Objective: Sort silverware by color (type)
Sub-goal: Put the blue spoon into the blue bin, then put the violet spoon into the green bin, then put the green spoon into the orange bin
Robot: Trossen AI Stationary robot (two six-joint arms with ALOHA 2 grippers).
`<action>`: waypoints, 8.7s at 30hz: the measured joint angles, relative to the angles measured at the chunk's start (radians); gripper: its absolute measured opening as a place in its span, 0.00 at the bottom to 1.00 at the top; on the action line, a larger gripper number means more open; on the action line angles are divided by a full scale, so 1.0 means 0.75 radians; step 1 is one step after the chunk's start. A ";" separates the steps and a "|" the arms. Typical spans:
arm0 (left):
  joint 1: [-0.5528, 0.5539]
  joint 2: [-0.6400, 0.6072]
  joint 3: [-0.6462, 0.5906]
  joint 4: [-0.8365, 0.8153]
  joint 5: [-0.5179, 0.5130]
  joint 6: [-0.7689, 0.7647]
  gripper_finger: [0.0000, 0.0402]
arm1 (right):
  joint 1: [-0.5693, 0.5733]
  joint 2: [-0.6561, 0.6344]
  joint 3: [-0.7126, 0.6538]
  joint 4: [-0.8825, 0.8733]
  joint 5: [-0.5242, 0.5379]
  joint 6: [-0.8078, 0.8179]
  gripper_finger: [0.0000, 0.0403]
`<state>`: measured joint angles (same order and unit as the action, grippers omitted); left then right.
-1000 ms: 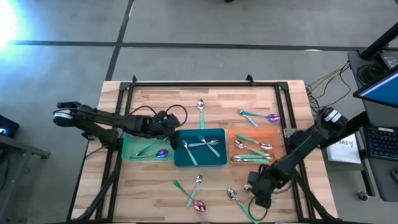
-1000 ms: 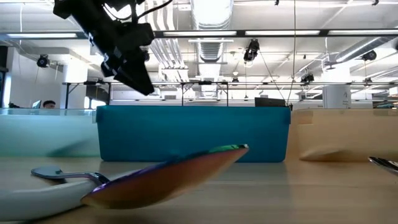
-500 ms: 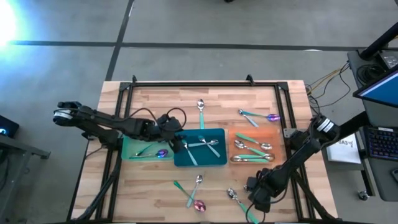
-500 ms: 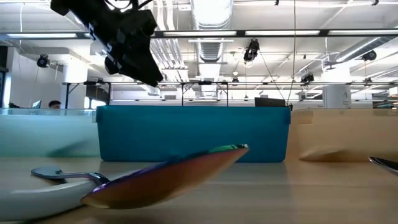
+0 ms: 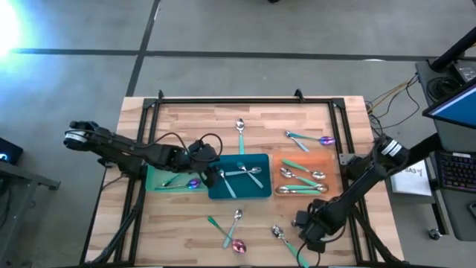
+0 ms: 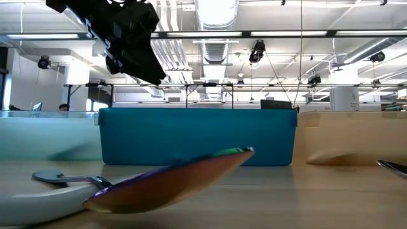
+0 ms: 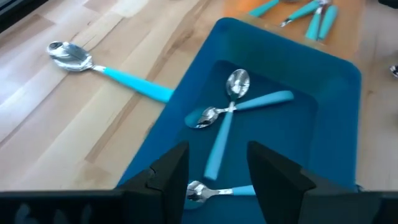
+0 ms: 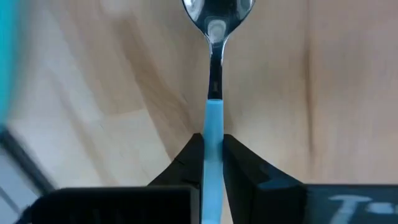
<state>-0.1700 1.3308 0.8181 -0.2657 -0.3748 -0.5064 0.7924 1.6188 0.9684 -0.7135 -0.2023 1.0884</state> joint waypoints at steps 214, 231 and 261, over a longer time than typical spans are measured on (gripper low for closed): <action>-0.552 0.812 0.913 -0.823 0.202 0.302 0.00 | -0.217 -0.223 0.144 -0.079 0.546 -0.291 0.36; -0.461 -0.032 0.443 -1.273 -0.189 -0.092 0.00 | -0.229 -0.223 0.144 -0.075 0.611 -0.360 0.36; -0.306 -0.565 -0.218 -0.801 -0.160 -0.369 0.09 | -0.359 -0.237 0.145 -0.074 0.951 -0.316 0.36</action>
<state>-0.3992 0.9071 0.6546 -0.8667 -0.4947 -0.7834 0.5233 1.4408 1.0771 -0.7689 0.5108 0.8516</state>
